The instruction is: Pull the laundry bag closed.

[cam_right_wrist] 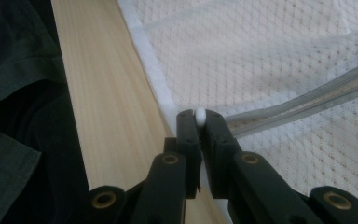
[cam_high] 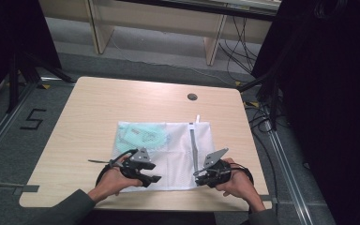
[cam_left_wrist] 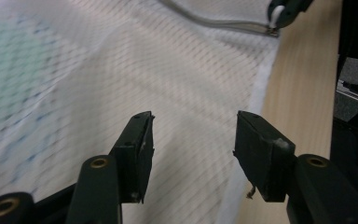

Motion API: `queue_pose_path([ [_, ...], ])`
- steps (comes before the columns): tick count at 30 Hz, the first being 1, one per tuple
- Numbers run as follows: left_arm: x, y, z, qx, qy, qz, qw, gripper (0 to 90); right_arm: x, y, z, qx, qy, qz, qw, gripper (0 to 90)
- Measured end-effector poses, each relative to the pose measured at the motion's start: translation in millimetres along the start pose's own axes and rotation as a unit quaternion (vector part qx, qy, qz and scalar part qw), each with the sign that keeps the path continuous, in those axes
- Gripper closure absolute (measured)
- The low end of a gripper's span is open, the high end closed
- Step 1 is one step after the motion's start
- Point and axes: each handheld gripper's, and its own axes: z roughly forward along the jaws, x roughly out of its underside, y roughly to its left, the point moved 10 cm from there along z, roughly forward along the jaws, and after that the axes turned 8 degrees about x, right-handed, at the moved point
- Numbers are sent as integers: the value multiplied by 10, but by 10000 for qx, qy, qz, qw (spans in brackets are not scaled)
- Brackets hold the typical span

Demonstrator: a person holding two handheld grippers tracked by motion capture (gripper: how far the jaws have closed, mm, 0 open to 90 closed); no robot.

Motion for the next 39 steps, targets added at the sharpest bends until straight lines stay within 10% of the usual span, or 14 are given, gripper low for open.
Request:
queue_pose_path([
  [11, -151, -454, 527, 229, -195, 346, 9989, 505, -93, -10, -86, -44, -257, 318, 9992, 866],
  [30, -317, -386, 813, -96, -139, 743, 9971, 652, -141, 15, -94, -53, -314, 352, 9989, 866],
  [39, -305, -420, 870, 118, -3, 830, 9965, 850, -133, 13, -78, -83, -299, 368, 9988, 866],
])
